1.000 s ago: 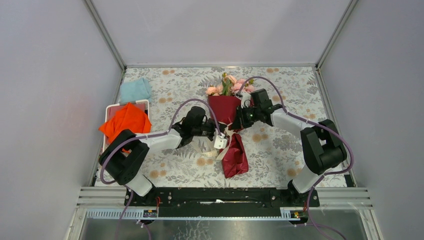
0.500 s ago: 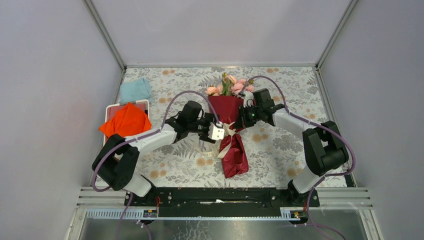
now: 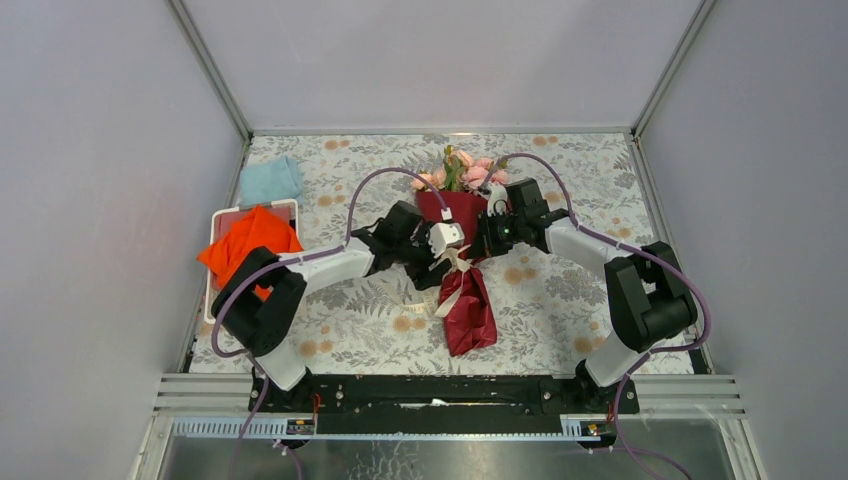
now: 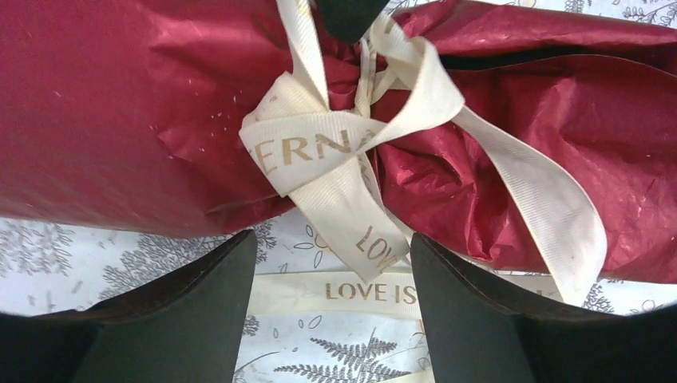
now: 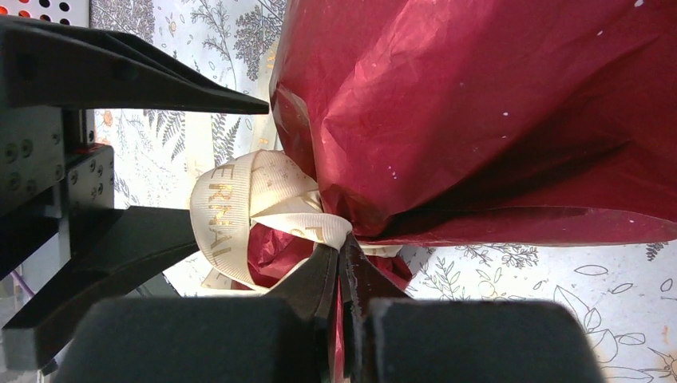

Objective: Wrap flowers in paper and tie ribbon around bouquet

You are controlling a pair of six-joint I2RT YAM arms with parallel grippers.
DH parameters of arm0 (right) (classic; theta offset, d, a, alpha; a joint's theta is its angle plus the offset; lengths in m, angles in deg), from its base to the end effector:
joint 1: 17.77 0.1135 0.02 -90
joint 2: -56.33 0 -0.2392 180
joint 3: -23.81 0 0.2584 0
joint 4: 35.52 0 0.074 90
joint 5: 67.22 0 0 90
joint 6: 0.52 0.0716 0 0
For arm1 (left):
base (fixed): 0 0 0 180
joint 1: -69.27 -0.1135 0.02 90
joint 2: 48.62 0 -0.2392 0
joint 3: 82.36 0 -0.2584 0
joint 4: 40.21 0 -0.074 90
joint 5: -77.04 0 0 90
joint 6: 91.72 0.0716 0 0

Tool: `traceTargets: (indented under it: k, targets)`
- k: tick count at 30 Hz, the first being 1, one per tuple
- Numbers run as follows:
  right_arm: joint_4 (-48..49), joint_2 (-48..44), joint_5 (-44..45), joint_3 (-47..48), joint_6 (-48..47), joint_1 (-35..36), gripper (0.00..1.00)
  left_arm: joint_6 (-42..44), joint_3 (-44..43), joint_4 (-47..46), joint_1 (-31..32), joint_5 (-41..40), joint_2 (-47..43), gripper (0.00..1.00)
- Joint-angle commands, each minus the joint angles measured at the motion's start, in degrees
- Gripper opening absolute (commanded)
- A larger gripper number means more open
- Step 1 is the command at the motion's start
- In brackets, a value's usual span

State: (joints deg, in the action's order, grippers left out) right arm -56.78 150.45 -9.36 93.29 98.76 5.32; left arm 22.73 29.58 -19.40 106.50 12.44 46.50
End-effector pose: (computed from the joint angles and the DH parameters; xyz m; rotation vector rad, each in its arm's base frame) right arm 0.3215 0.1785 0.1477 -0.5652 2.3432 0.9327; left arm 0.2716 -0.2450 0.1313 1.4010 1.9425 -0.6367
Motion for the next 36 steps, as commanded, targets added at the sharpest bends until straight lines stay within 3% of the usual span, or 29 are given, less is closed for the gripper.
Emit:
traceTargets:
  k: [1, 4, 8, 14, 20, 22, 36]
  targets:
    - [1.36, -1.8, -0.61, 0.11, -0.01, -0.15, 0.02, -9.13, -0.44, -1.58, 0.1, -1.15, 1.54, 0.75]
    - [1.13, -1.67, -0.68, 0.35, -0.25, -0.15, 0.01, -10.1, 0.33, -3.75, 0.27, -0.73, 2.51, 0.61]
    - [0.09, -2.5, 0.71, 0.46, 0.12, -0.15, 0.0, -8.91, 1.77, -4.56, 0.34, -3.73, 1.7, 0.02]
    - [-3.02, -5.08, 3.32, -2.13, 1.01, -0.73, 0.0, 2.85, 1.78, 0.77, -0.84, -7.92, -1.95, 0.0]
    - [-4.62, -4.02, 8.1, -5.2, 3.09, -1.86, 0.0, 37.88, 9.02, -5.67, -1.75, -16.98, -2.74, 0.0]
    - [-5.93, -3.73, 9.37, -5.93, 3.45, -2.73, 0.0, 46.03, 11.0, -6.55, -2.95, -17.81, -1.85, 0.0]
    - [-10.48, -4.05, 10.49, -10.6, 3.69, -10.87, 0.0, 61.23, 13.4, -10.2, -10.14, -12.4, 0.95, 0.0]
